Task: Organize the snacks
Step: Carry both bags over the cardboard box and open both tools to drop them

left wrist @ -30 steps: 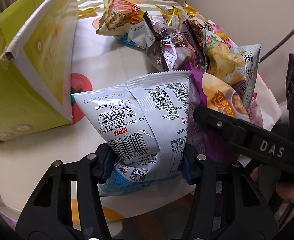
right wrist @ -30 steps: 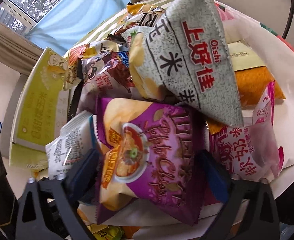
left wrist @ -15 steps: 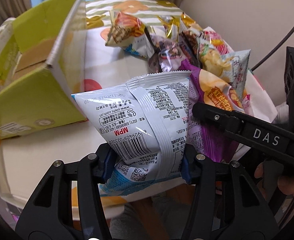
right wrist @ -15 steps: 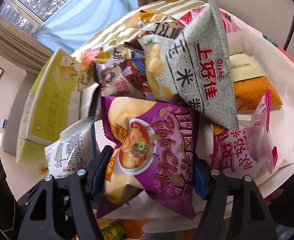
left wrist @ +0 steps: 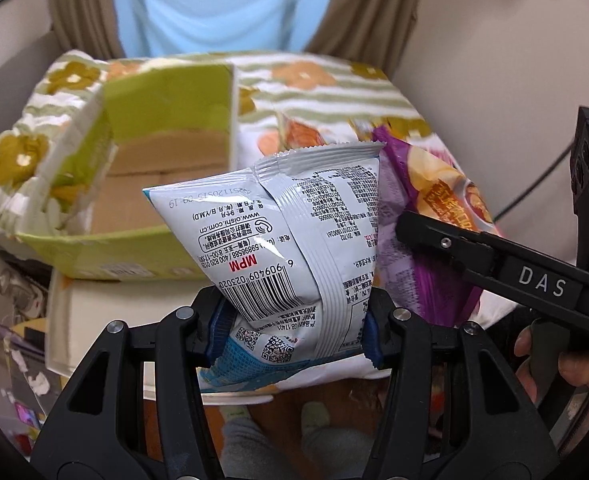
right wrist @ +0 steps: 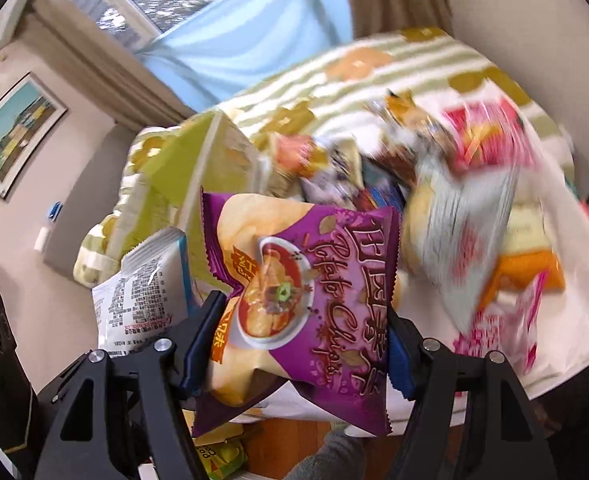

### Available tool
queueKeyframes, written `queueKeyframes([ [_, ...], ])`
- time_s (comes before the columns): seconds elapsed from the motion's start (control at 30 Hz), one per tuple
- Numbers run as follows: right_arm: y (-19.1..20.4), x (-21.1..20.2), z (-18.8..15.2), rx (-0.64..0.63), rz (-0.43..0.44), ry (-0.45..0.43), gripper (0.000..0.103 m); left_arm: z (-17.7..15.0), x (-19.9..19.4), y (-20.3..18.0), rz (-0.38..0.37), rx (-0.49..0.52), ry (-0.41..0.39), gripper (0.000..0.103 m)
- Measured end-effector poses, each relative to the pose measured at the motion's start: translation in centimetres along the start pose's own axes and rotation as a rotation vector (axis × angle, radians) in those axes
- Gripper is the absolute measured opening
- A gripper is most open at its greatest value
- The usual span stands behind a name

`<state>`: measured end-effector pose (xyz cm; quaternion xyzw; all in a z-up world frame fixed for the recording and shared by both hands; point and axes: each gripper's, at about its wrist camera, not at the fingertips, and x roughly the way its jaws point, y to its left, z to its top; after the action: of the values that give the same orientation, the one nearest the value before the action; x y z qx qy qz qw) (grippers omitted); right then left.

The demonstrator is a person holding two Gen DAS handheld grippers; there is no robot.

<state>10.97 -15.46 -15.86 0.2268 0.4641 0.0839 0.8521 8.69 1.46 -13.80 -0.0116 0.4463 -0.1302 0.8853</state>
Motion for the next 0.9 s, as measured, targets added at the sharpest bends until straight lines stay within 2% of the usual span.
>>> queueKeyframes([
  [0.23,3.9,-1.1,3.1,-0.086,0.024,-0.043,0.067,4.7,-3.5,4.8,0.032,-0.044,-0.098,0.049],
  [0.4,8.6,-0.1,5.2,-0.147,0.035,-0.072,0.067,8.1,-4.1,9.9,0.057,-0.065,-0.112,0.049],
  [0.53,12.2,1.8,6.5,-0.174,0.039,-0.088,0.067,10.3,-2.8,14.5,0.060,-0.080,-0.077,0.049],
  [0.67,15.9,4.6,7.2,-0.189,0.029,-0.091,0.067,11.7,0.5,18.8,0.050,-0.063,-0.009,0.049],
  [0.83,18.6,7.7,7.9,-0.189,-0.010,-0.081,0.067,12.2,5.2,21.4,0.049,0.001,0.087,0.049],
  [0.9,19.3,8.9,8.0,-0.189,-0.031,-0.071,0.067,12.0,6.4,21.8,0.044,0.033,0.104,0.053],
])
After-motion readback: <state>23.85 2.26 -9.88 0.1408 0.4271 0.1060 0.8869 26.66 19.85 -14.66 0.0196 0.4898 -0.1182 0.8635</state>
